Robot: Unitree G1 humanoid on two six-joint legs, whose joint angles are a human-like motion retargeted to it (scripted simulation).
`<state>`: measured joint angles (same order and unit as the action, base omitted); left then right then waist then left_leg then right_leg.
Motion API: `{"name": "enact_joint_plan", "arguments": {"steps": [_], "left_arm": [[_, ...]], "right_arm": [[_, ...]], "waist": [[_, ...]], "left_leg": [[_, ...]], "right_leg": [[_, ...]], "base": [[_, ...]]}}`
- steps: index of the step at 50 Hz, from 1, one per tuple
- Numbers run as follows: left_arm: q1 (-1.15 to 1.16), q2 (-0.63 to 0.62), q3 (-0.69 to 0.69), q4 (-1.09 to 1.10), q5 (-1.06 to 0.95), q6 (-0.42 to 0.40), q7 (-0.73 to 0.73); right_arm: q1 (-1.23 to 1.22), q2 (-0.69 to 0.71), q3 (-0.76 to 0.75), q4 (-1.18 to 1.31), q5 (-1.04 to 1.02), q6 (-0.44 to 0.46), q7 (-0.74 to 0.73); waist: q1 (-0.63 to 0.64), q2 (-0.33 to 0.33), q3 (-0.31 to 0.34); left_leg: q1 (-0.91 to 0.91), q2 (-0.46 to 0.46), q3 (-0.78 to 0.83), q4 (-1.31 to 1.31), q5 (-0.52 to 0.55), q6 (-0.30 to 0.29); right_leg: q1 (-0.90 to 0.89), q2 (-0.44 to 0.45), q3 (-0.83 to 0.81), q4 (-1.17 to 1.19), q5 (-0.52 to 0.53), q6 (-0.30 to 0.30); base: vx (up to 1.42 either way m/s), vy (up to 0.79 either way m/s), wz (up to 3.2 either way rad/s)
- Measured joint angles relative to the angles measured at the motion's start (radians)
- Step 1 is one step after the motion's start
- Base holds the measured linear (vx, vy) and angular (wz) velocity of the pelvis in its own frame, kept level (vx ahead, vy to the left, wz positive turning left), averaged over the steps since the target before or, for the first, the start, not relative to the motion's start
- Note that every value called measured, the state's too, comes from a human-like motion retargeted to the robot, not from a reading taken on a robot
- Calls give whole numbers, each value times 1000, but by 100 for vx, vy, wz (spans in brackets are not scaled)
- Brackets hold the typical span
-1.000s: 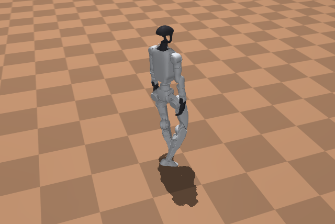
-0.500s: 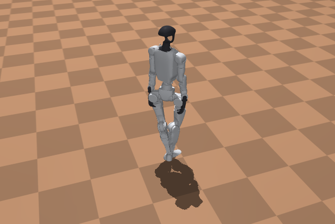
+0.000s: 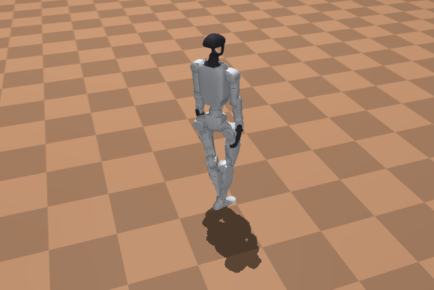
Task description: In place motions
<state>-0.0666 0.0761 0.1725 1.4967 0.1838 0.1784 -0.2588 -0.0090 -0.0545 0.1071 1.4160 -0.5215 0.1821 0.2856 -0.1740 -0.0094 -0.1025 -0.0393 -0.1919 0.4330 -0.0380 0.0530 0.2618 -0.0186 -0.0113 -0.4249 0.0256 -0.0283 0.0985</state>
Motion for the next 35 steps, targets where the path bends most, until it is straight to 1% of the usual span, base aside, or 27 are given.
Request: {"name": "enact_joint_plan", "arguments": {"steps": [4,10,13,15,17,18,20,22,25,27,28,30,31,32,33,35], "left_arm": [[2,4,-33,29,39,5,-7],[22,-4,-57,44,96,7,-34],[31,-14,-66,47,96,-4,-30],[38,-14,-65,51,86,-13,-22],[48,-9,-61,52,74,-23,-31],[53,-5,-64,54,73,-27,-42],[54,5,-76,68,81,-32,-72],[55,11,-64,94,103,-20,-86],[53,19,-69,114,147,15,-85],[60,22,-71,103,158,10,-82],[65,23,-68,96,160,7,-79],[76,24,-53,85,158,3,-70],[77,25,-45,85,153,6,-66],[77,27,-37,86,147,9,-63],[75,29,-29,89,140,13,-61],[68,32,-16,95,122,23,-53]], "right_arm": [[7,-2,-22,-9,-5,-5,-1],[2,-11,-31,-18,3,-11,-3],[-6,-13,-39,-31,9,-13,-5],[-16,-11,-31,-45,16,-15,-5],[-30,-7,-5,-66,25,-19,0],[-34,-5,3,-77,30,-21,3],[-40,-1,9,-94,38,-25,7],[-39,2,27,-98,40,-27,-1],[-38,-11,34,-83,29,-21,-20],[-42,-28,44,-64,0,-16,-31],[-44,-35,47,-52,-14,-13,-34],[-48,-49,41,-25,-34,-4,-32],[-48,-52,30,-12,-30,2,-24],[-49,-54,17,0,-23,8,-16],[-50,-54,2,10,-8,14,-5],[-51,-54,-27,25,28,20,12]], "waist": [[4,-3,10],[48,-4,28],[-37,2,26],[-100,7,30],[-117,11,50],[-129,14,58],[-184,25,61],[-124,38,70],[-51,49,59],[-2,51,49],[17,51,45],[43,42,37],[45,37,36],[46,35,34],[45,38,32],[45,43,24]], "left_leg": [[8,5,20,0,-9,0],[19,12,114,-15,-24,0],[13,4,92,-31,-22,-2],[6,14,86,-36,-21,-18],[-5,29,132,-42,-24,-25],[-4,32,144,-45,-31,-29],[-9,42,136,-45,-39,-44],[-42,76,251,-40,-36,-36],[-53,106,359,-37,-62,-56],[-46,118,420,-36,-87,-77],[-42,121,447,-35,-98,-86],[-30,113,494,-29,-123,-104],[-23,107,502,-26,-131,-109],[-17,105,511,-23,-138,-114],[-12,109,523,-20,-141,-121],[-7,116,554,-14,-144,-134]], "right_leg": [[-3,2,28,12,0,-6],[-27,12,130,36,12,-11],[-69,-20,89,63,24,-4],[-104,-33,75,96,15,-17],[-140,-13,114,126,-5,-46],[-150,-10,100,133,-19,-59],[-155,-43,-23,143,-51,-68],[-128,-51,-145,144,-75,-85],[-64,-91,-415,150,-108,-95],[-30,-107,-530,158,-115,-104],[-18,-114,-563,159,-117,-100],[-13,-134,-570,155,-66,-68],[-22,-139,-543,149,-8,-62],[-32,-138,-508,144,27,-61],[-44,-128,-458,138,17,-69],[-51,-116,-432,121,19,-78]], "base": [[2,-3,-44],[-3,3,-92],[-16,10,40],[-22,7,-3],[-22,5,-120],[-15,3,-96],[-7,2,-85],[0,4,-256],[11,6,-272],[19,6,-264],[24,5,-235],[29,4,-208],[27,4,-164],[25,2,-129],[27,-2,-120],[29,-5,-113]]}}
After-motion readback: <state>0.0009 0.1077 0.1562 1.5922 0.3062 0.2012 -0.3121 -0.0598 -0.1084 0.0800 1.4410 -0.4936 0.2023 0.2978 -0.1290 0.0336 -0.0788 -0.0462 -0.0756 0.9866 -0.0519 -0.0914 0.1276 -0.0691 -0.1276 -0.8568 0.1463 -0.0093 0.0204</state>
